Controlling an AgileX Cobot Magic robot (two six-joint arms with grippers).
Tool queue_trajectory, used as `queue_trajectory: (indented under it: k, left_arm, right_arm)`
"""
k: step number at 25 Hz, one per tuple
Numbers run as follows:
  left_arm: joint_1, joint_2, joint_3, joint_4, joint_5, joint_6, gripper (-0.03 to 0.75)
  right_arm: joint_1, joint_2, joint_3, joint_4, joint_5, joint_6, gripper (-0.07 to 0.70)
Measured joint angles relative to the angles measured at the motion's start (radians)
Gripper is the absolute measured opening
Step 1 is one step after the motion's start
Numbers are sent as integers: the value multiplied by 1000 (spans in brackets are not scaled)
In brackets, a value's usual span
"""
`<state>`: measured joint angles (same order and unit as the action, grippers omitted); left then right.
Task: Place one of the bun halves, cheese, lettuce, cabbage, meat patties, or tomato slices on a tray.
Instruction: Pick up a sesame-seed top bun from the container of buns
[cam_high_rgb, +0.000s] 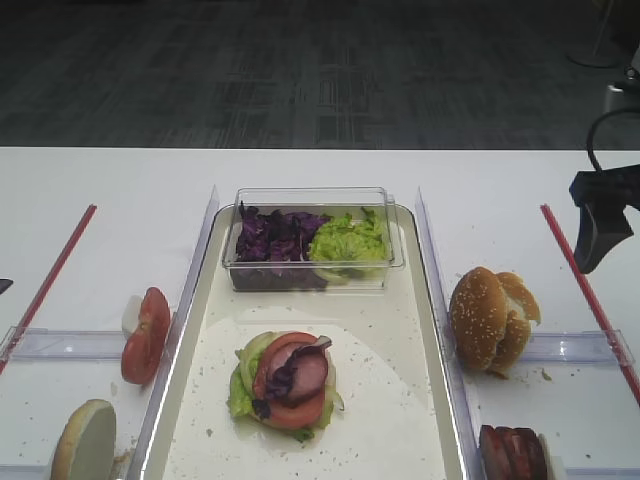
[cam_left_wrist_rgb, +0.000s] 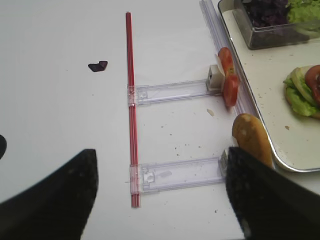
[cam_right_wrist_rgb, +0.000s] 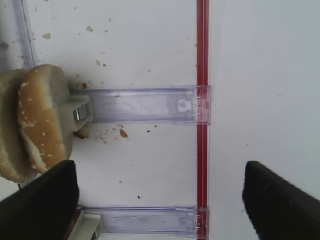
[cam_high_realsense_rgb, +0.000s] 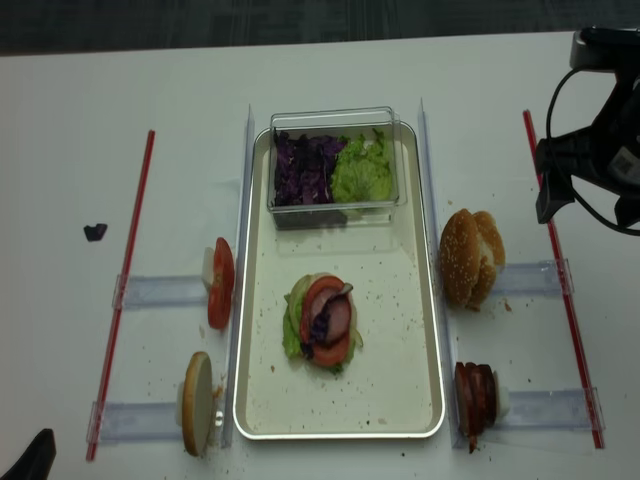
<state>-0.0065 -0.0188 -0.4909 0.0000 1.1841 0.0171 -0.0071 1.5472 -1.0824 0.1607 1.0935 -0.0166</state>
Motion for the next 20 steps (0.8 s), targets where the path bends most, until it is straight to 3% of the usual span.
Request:
queue_trajectory:
  k: [7,20]
  left_arm:
    - [0,0,0,0,0,0,491]
    - [0,0,0,-6,0,0,491]
  right_arm:
    - [110,7,-21,5,21,17,678]
    - [317,9,-170,63,127,103,678]
